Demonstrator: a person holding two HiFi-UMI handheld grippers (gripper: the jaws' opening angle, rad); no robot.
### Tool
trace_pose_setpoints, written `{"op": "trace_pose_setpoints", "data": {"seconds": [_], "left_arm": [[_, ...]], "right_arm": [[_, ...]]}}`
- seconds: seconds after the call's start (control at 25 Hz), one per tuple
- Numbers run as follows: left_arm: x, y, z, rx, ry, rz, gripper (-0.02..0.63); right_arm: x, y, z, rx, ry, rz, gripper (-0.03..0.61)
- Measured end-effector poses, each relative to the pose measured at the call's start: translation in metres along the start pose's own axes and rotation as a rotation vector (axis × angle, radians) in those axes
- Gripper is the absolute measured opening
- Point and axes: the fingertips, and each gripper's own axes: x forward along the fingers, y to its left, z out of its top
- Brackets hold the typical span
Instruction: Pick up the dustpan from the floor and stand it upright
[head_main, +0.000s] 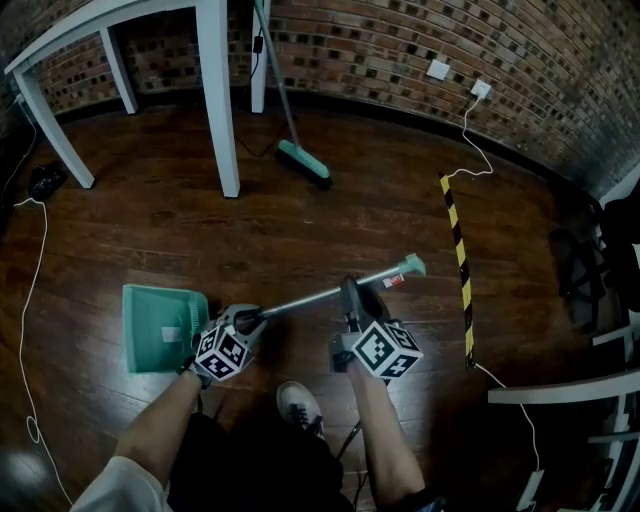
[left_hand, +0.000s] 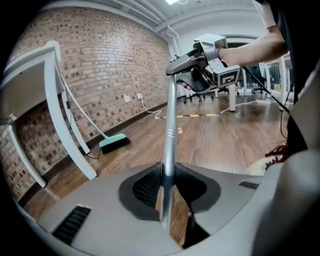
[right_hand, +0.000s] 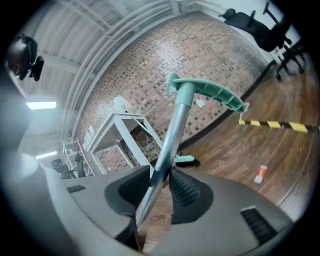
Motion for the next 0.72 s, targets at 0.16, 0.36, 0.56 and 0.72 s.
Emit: {"op": "trace_pose_setpoints", "data": {"seconds": [0.16,0.36,0.56,0.72], "left_arm": [[-0.005,0.000,0.041,-0.045,-0.118,0.023,0.112],[-0.014,0.009,0.083,-0.137,-0.257,0.067,0.115],[-0.026,0.007,0.114,-0.217,-0.353,0.101,0.109],[-0.028,0.001,0.129,-0.265,-0.422,0.059,0.103]], "right_arm": [[-0.021,0.038,0.049,-0.204,-0.091,0.016,0.118],[-0.033,0.090,0.092,-0.411,-0.168,0.029,0.121],[-0.031,0.151,0.115,-0.554,-0.218,0.094,0.102],[-0.031,0.195,0.116,-0.668,-0.270,0.198,0.086]]}}
